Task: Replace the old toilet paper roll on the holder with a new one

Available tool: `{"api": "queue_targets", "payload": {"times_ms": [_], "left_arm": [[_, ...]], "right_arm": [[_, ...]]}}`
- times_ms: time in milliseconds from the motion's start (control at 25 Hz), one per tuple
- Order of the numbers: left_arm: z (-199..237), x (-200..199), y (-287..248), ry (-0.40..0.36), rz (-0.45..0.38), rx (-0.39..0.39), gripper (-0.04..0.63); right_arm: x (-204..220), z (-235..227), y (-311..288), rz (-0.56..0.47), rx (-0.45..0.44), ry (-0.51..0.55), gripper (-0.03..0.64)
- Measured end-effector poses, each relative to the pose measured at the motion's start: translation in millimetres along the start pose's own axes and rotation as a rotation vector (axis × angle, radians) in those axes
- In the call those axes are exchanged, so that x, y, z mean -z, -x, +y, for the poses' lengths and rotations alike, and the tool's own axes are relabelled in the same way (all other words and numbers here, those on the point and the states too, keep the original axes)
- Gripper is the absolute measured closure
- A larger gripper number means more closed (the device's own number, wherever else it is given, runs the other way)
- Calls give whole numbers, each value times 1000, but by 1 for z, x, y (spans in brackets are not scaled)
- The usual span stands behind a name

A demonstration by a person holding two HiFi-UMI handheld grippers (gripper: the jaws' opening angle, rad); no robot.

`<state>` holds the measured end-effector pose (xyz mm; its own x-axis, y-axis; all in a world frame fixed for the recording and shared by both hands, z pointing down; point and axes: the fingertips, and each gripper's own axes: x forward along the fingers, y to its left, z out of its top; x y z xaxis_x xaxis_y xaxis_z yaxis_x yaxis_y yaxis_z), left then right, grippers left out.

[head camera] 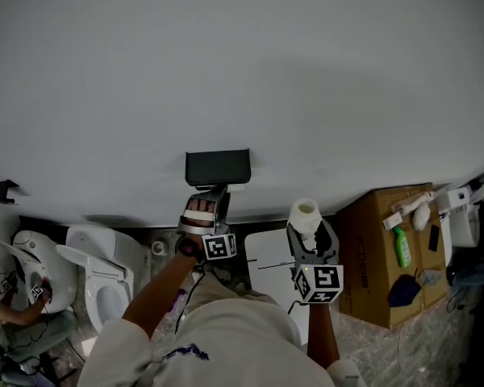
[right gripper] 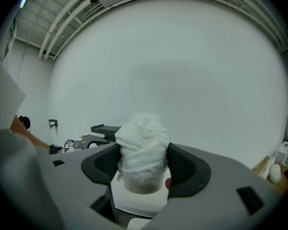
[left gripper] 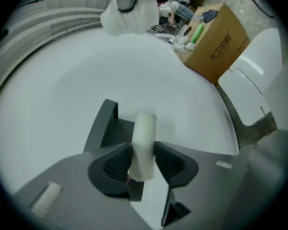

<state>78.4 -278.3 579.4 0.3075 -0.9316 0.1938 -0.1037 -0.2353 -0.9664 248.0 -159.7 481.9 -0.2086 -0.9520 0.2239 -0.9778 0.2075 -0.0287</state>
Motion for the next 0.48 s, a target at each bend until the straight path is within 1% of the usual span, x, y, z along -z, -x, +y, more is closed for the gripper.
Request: {"api": "queue_targets", "payload": {"times_ms": [200,480], "left_arm": [[4,-8,-2,10,-17,9,440],[2,-14,-2,-3,-31,8,440]], "right_arm": [[-1,-4,3,-2,10,-3,318],[1,-5,6,-2,21,-8,318]]}}
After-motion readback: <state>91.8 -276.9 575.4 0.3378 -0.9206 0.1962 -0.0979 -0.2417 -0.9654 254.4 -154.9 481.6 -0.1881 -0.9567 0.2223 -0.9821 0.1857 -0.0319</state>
